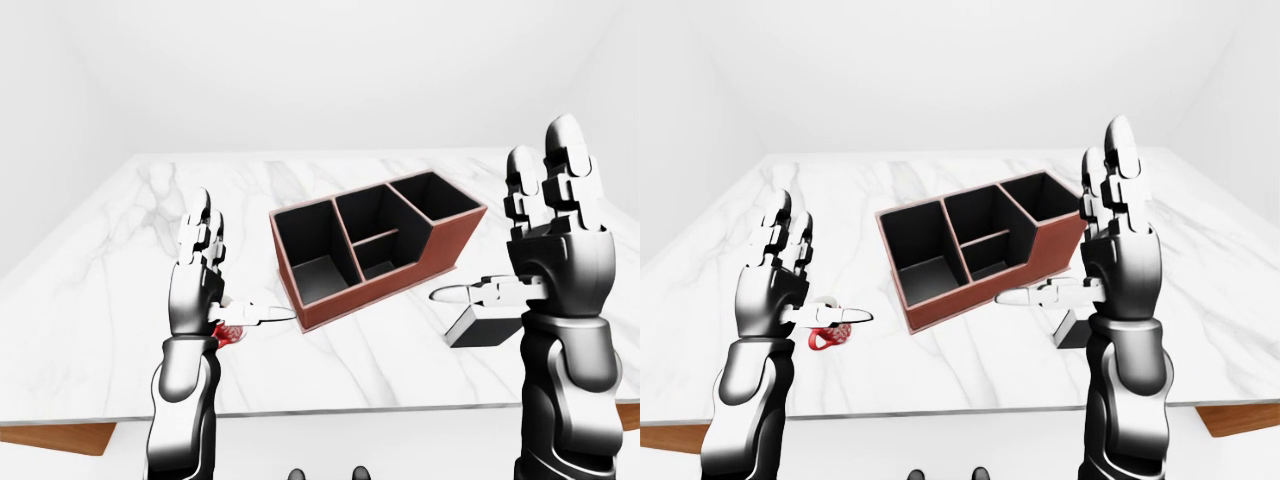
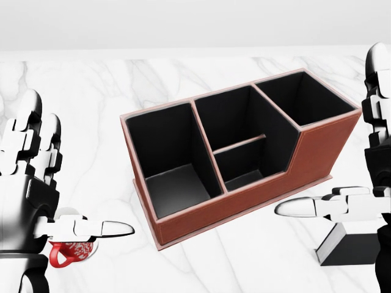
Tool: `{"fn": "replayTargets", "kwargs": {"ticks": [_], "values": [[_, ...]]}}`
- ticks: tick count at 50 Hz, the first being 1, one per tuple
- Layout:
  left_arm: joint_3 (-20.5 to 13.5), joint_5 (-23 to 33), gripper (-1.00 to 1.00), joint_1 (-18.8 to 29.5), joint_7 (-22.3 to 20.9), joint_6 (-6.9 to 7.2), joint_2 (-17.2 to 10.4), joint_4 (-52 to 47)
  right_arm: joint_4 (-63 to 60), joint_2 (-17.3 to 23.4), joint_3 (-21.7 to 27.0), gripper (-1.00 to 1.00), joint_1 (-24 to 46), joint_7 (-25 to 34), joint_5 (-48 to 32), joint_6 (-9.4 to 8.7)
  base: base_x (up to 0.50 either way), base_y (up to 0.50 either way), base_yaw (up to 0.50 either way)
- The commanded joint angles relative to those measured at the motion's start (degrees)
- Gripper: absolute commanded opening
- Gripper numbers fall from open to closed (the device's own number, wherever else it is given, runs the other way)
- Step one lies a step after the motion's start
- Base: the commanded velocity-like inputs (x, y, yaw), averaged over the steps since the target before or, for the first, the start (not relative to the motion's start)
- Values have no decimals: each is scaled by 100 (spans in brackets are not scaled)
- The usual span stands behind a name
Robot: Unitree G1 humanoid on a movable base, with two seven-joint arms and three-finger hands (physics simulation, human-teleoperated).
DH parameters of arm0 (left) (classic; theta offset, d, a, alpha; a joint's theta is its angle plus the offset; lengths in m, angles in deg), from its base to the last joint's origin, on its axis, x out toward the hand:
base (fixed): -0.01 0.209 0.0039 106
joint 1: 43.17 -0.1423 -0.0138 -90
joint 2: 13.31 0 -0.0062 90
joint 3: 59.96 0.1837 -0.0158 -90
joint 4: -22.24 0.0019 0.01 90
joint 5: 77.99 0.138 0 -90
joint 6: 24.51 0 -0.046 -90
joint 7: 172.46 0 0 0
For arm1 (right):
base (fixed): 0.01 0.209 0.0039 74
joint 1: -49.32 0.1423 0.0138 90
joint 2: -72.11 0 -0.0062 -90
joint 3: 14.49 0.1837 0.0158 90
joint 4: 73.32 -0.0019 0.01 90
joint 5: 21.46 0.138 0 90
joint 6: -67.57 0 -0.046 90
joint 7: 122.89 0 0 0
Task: Pick up the book and place it in the back compartment of the caddy.
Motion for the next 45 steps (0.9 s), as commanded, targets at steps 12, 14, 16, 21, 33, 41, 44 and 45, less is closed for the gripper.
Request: {"fn": "replayTargets", "kwargs": {"ticks": [12, 14, 16, 21, 33, 41, 44, 45], "values": [[6, 9, 100, 1, -1, 0, 0, 44, -266, 4, 16, 100, -40, 197, 66, 0, 24, 0, 0], [3, 5, 100, 4, -2, 0, -1, 29, -196, 17, 0, 100, -17, 118, -73, 0, 50, 0, 0], [-2, 4, 100, 4, -1, 0, -2, 34, -62, 57, -36, 100, 39, 79, -233, 0, 40, 0, 0], [-4, 5, 100, 9, 0, 0, -3, 44, -237, 115, 62, 100, 81, 182, -238, 0, 3, 0, 0], [5, 12, 100, 7, 4, 0, 0, 44, -481, 249, 197, 100, 197, 353, -446, 0, 0, 0, 0], [30, 25, 100, -8, 9, 0, 9, 86, -587, 251, 211, 100, 159, 568, -495, 0, 0, 0, 0], [37, 28, 100, -14, 10, 0, 11, 66, -820, 164, 357, 100, 101, 712, -157, 0, 23, 0, 0], [39, 29, 100, -18, 9, 0, 10, 54, -788, 216, 296, 100, 107, 666, -259, 0, 50, 0, 0]]}}
